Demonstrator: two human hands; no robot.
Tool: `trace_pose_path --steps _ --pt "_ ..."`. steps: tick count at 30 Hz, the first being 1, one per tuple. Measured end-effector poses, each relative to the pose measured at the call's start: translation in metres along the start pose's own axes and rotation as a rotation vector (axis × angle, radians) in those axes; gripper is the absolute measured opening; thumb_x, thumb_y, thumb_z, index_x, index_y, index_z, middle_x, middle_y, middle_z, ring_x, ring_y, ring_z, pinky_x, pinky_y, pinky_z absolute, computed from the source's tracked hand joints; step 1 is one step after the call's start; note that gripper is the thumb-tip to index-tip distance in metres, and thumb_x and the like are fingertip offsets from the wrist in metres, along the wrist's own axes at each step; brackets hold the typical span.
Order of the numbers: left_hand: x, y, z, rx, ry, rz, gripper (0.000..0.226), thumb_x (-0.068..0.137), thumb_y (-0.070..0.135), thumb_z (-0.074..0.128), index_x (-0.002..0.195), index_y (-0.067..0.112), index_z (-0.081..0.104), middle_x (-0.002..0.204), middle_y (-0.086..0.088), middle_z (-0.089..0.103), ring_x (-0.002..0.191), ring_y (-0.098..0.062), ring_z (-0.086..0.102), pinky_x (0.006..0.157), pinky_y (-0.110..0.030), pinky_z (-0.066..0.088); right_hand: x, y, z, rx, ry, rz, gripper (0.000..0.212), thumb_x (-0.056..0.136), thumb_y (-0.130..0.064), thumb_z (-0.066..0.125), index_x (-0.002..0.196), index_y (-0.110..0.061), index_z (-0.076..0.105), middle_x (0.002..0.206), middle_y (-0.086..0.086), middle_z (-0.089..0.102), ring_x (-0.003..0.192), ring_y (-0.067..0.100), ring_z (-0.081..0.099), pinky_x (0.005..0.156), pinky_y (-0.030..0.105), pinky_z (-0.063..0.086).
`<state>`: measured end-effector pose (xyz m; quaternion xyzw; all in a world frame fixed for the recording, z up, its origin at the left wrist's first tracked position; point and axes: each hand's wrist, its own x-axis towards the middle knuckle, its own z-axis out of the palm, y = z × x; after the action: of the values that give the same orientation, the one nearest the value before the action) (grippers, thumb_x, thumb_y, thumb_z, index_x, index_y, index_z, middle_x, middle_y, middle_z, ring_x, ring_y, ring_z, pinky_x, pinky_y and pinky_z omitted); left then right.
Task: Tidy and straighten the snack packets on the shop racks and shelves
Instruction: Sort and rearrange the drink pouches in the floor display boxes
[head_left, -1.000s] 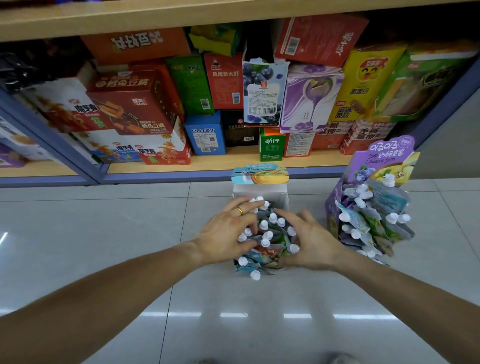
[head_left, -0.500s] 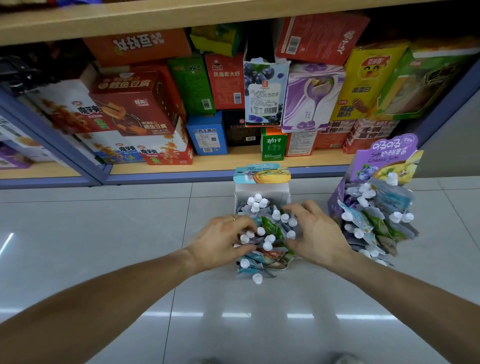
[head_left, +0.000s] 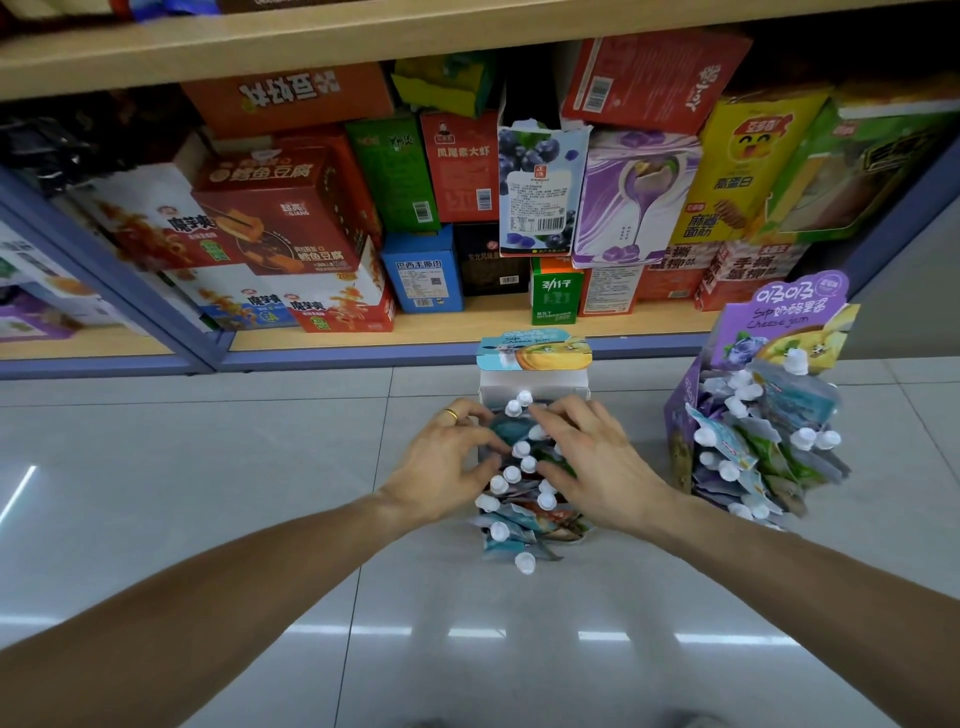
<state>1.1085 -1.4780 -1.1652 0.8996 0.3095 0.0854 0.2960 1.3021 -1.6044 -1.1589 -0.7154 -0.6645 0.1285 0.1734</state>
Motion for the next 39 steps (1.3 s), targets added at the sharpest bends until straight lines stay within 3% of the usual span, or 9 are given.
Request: trace_pose_path --steps 3,6,12,21,26,28,33,36,39 --pt "-0.004 -0.009 -0.003 0.005 -0.036 0.022 0.016 0.092 0.025 0.072 0.098 0.037 0.08 0.151 0.014 0.045 0.137 -0.009 0.04 0.115 -0.031 0.038 -0.007 -0.003 0.004 0.013 0.024 -0.074 0.031 0.094 -0.025 0.066 0.125 -0.023 0.07 0.118 0.0 0.051 0.111 0.025 0.046 0.095 0.041 0.048" --pt "-0.004 -0.011 -0.006 0.036 -0.076 0.049 0.016 0.094 0.026 0.07 0.101 0.037 0.079 0.161 0.016 0.037 0.146 -0.008 0.03 0.119 -0.029 0.03 -0.008 -0.006 0.003 0.058 0.018 -0.074 0.026 0.093 -0.023 0.068 0.118 -0.022 0.073 0.113 0.0 0.052 0.11 0.022 0.045 0.094 0.036 0.048" --pt "-0.004 -0.02 -0.001 0.052 -0.031 0.128 0.018 0.092 0.026 0.069 0.105 0.028 0.08 0.123 0.014 0.071 0.131 -0.014 0.052 0.113 -0.033 0.042 -0.003 -0.002 -0.001 0.133 -0.031 0.066 0.075 0.09 -0.033 0.07 0.154 -0.019 0.034 0.151 0.0 0.034 0.133 0.018 0.042 0.11 0.034 0.042" --pt "-0.007 -0.006 -0.01 0.108 -0.001 0.105 0.035 0.089 0.045 0.071 0.122 0.035 0.064 0.122 0.013 0.046 0.113 -0.007 0.05 0.089 -0.027 0.048 0.015 0.0 -0.003 0.172 -0.016 0.126 0.041 0.094 -0.027 0.067 0.133 -0.024 0.058 0.131 -0.004 0.056 0.116 0.018 0.058 0.091 0.031 0.046" --pt "0.01 0.005 -0.008 0.233 0.05 -0.037 0.043 0.097 0.045 0.066 0.138 0.035 0.061 0.107 0.004 0.061 0.103 -0.018 0.06 0.081 -0.032 0.05 -0.002 -0.008 -0.018 0.069 0.124 -0.094 0.018 0.087 -0.041 0.071 0.099 -0.028 0.07 0.097 -0.012 0.06 0.095 0.011 0.053 0.077 0.027 0.045" --pt "0.014 0.008 -0.006 0.177 0.049 -0.116 0.049 0.099 0.041 0.065 0.146 0.032 0.054 0.1 0.002 0.072 0.097 -0.021 0.068 0.082 -0.033 0.052 -0.015 -0.007 -0.017 -0.082 -0.002 -0.197 0.029 0.082 -0.051 0.067 0.101 -0.029 0.072 0.091 -0.011 0.061 0.091 0.016 0.053 0.075 0.033 0.048" --pt "0.008 0.014 -0.009 0.002 0.086 -0.093 0.043 0.098 0.029 0.069 0.138 0.027 0.052 0.088 0.012 0.069 0.079 -0.007 0.067 0.08 -0.032 0.059 -0.019 0.018 -0.017 -0.23 -0.097 -0.069 0.077 0.073 -0.053 0.076 0.138 -0.017 0.056 0.124 0.002 0.061 0.114 0.025 0.056 0.089 0.042 0.055" --pt "0.0 0.016 -0.009 -0.033 0.1 0.001 0.033 0.096 0.036 0.069 0.125 0.027 0.055 0.103 0.012 0.064 0.091 -0.004 0.063 0.081 -0.031 0.058 -0.02 0.018 -0.015 -0.201 -0.095 -0.042 0.088 0.068 -0.05 0.083 0.142 -0.014 0.052 0.13 0.002 0.06 0.12 0.025 0.053 0.096 0.039 0.05" --pt "-0.005 0.014 -0.007 0.064 -0.016 0.069 0.053 0.086 0.055 0.074 0.13 0.031 0.058 0.122 0.012 0.062 0.108 -0.005 0.057 0.088 -0.026 0.052 -0.022 0.013 -0.012 -0.157 -0.07 -0.015 0.088 0.07 -0.049 0.082 0.144 -0.015 0.05 0.132 0.002 0.061 0.122 0.024 0.051 0.099 0.037 0.045"
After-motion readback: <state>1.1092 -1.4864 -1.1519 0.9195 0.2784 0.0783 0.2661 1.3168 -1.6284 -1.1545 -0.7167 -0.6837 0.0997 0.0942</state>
